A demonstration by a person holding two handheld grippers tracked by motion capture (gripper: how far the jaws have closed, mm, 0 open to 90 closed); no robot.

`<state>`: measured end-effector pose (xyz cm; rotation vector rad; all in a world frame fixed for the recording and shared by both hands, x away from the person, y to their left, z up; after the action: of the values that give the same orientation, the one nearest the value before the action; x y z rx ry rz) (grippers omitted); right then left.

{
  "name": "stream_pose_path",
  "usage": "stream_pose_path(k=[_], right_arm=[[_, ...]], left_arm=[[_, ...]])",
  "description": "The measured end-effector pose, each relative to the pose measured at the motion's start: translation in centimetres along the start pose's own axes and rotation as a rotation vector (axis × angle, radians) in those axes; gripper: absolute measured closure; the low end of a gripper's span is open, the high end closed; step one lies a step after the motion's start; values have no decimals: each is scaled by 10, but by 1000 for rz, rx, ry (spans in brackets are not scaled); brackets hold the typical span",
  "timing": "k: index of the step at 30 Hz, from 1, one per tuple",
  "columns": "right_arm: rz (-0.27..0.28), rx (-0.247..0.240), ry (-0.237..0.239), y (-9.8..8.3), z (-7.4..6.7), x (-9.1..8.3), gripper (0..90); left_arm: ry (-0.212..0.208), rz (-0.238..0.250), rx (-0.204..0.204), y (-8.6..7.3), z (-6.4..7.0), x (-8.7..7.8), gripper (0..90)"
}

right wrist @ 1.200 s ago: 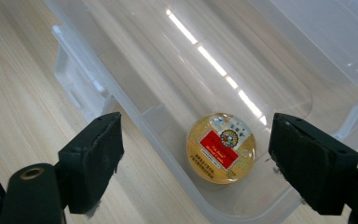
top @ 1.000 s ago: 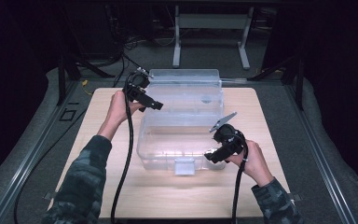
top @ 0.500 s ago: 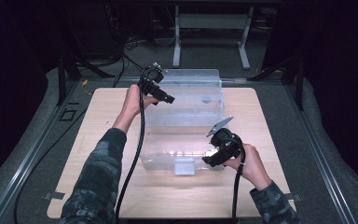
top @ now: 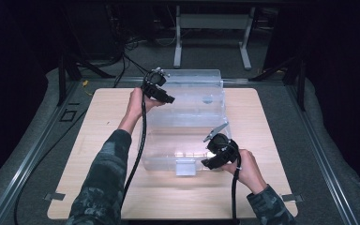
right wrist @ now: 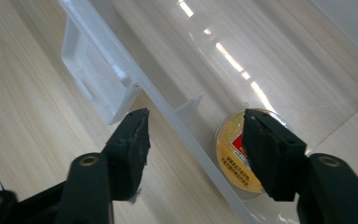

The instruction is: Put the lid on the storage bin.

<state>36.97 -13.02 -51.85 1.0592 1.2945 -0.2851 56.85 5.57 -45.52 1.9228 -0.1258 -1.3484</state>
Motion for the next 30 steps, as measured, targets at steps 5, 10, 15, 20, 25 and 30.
stream_pose_path(k=[5,10,15,20,25,30], right_arm=[[1,-13,-20,-1,-3,6,558],[22,-33,-21,-1,-6,8,623],[84,-65,-100,-4,-10,8,615],[101,-58,-110,-5,-10,8,612],[114,-50,-126,-5,-10,9,608],[116,-35,-111,-5,-10,11,607]], left_arm=[[31,-16,28,2,5,2,519],[14,-16,24,2,7,0,602],[14,-29,36,2,8,0,656],[4,-29,34,1,10,0,697],[4,-32,37,2,12,0,713],[12,-33,47,3,14,-2,720]])
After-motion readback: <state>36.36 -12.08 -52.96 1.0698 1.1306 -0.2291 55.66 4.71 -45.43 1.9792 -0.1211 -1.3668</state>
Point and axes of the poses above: each handheld gripper's, and its own axes: x roughly forward along the jaws, y roughly out of its top, z roughly to its right, the point moved 7 cm from there along x, roughly forward along the jaws, and after that the axes turned 13 degrees about x, right-handed, at the moved point
